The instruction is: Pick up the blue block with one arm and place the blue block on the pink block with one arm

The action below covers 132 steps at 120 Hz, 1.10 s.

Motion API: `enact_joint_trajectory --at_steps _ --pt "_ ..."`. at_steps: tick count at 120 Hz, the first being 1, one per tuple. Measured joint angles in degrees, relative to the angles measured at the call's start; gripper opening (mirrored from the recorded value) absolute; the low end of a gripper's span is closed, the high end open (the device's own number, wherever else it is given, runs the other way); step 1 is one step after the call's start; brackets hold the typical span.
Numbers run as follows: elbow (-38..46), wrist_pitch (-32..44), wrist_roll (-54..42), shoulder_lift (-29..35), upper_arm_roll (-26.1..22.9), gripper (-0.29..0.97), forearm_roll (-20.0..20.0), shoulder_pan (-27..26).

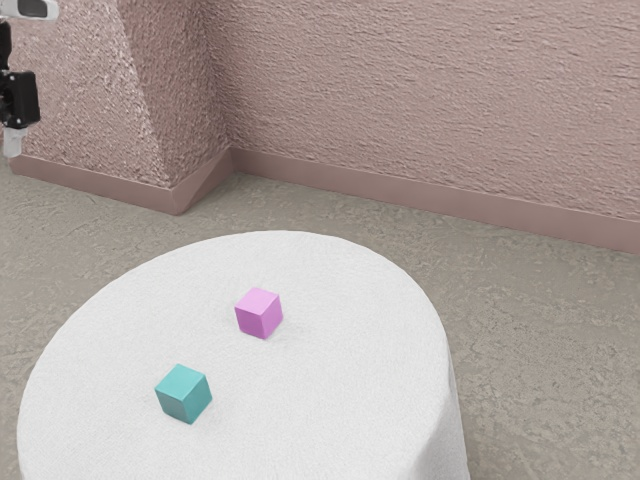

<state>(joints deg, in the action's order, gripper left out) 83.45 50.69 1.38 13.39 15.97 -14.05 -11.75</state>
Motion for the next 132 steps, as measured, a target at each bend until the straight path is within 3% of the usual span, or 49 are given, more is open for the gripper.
enact_joint_trajectory --at_steps 18,44,80,132 --pt "0.55 9.8 0.53 0.19 0.54 0.68 -1.33 -0.12" --pt "0.23 16.35 0.97 -1.2 0.86 0.68 -1.28 -1.46" --pt "18.1 31.84 1.37 -2.24 1.67 0.68 -0.92 -1.24" --pt "36.64 53.88 5.22 -3.95 1.69 0.68 4.79 -4.14"
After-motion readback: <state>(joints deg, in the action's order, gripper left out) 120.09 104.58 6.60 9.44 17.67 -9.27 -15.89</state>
